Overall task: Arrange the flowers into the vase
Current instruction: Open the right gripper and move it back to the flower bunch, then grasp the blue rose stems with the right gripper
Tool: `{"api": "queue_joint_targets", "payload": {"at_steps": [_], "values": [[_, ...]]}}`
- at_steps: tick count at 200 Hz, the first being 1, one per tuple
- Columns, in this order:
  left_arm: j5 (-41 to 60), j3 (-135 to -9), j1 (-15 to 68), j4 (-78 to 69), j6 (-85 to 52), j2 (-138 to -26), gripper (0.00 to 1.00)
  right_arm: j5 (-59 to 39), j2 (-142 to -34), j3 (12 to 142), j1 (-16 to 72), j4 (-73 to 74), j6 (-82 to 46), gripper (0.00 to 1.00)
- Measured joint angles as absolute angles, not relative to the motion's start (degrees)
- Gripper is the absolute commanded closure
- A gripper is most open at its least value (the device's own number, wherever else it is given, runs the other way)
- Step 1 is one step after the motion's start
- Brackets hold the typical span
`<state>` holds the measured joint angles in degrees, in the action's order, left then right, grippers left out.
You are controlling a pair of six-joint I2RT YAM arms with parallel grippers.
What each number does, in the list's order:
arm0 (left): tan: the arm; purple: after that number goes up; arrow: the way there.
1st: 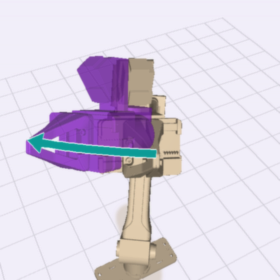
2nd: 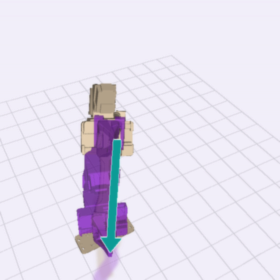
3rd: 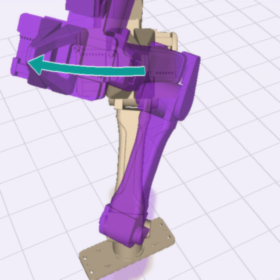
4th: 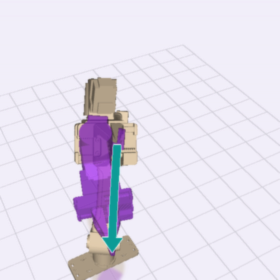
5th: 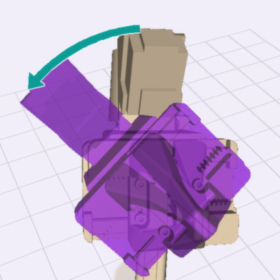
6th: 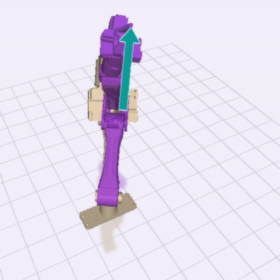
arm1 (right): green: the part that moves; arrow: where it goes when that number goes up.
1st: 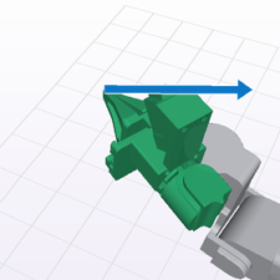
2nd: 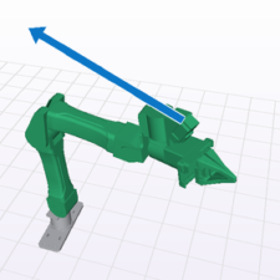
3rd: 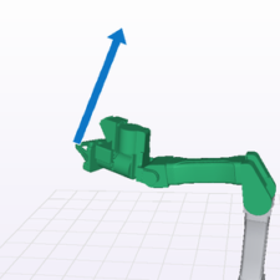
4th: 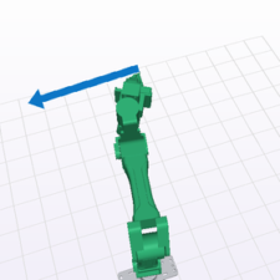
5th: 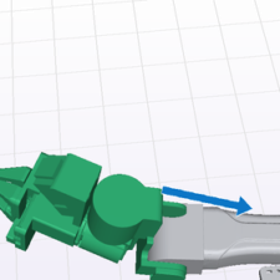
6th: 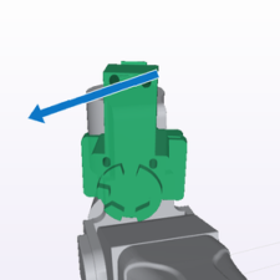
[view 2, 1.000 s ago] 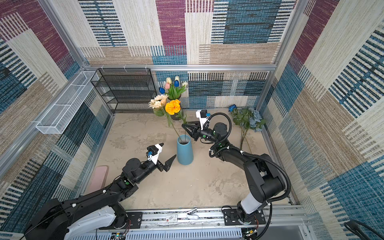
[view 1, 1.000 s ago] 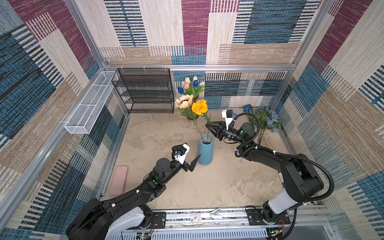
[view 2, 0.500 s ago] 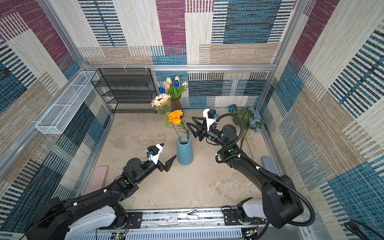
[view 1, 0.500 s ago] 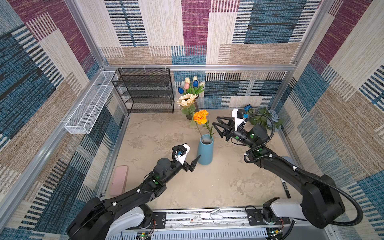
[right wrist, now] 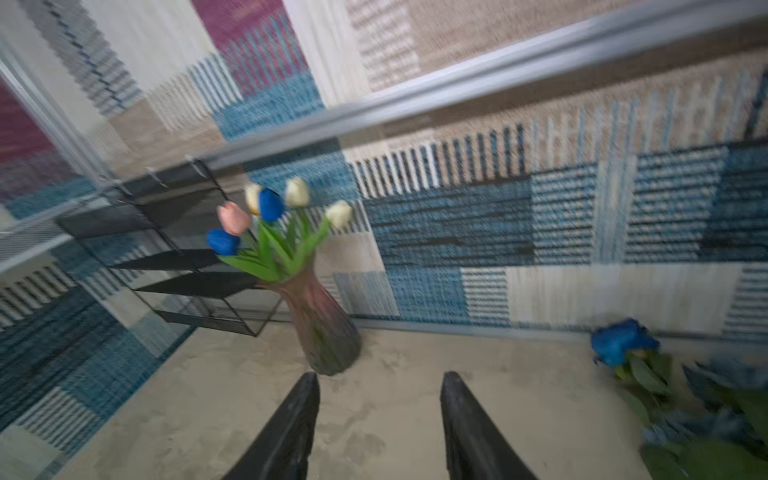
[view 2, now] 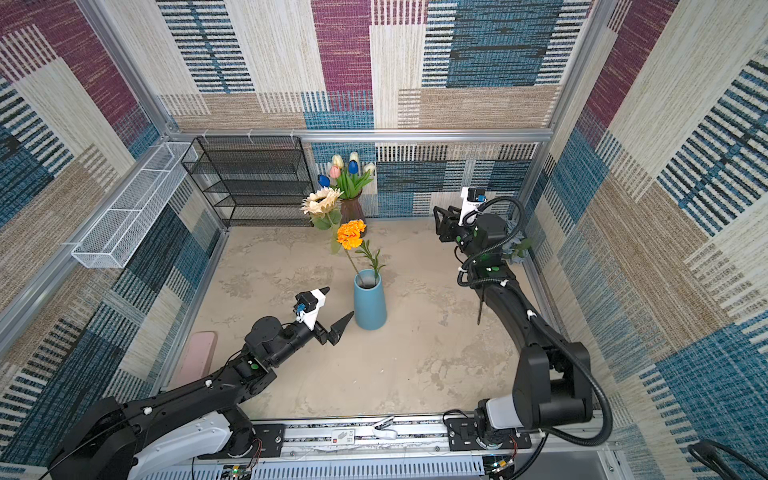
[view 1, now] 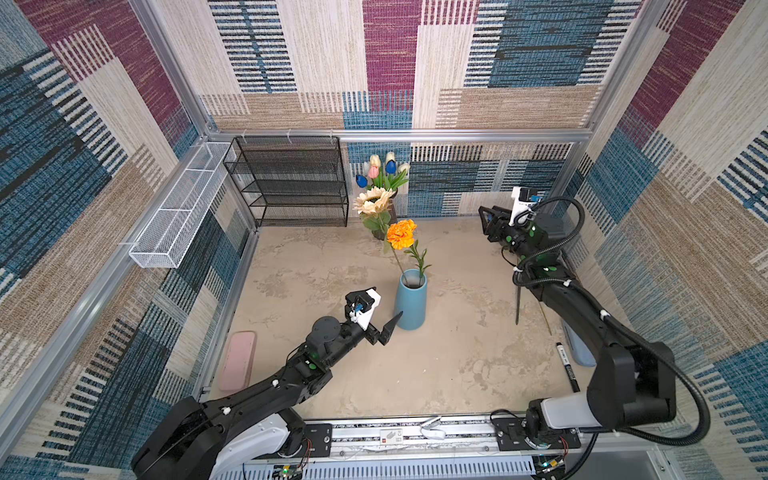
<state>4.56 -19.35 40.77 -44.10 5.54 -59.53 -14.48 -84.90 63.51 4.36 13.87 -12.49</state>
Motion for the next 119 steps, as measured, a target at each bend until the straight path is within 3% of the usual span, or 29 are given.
{"api": "queue_joint_targets", "payload": {"at_steps": [57, 119], "values": [[5.13, -19.49, 40.77, -42.96, 6.22, -60.58, 0.03, -1.65, -96.36, 67.31, -4.36, -3.62, -8.21, 0.52], [5.45, -20.14, 40.77, -42.33, 7.66, -62.74, 0.03, -1.17, -107.24, 74.83, -11.88, -13.96, 3.16, 0.56]]}}
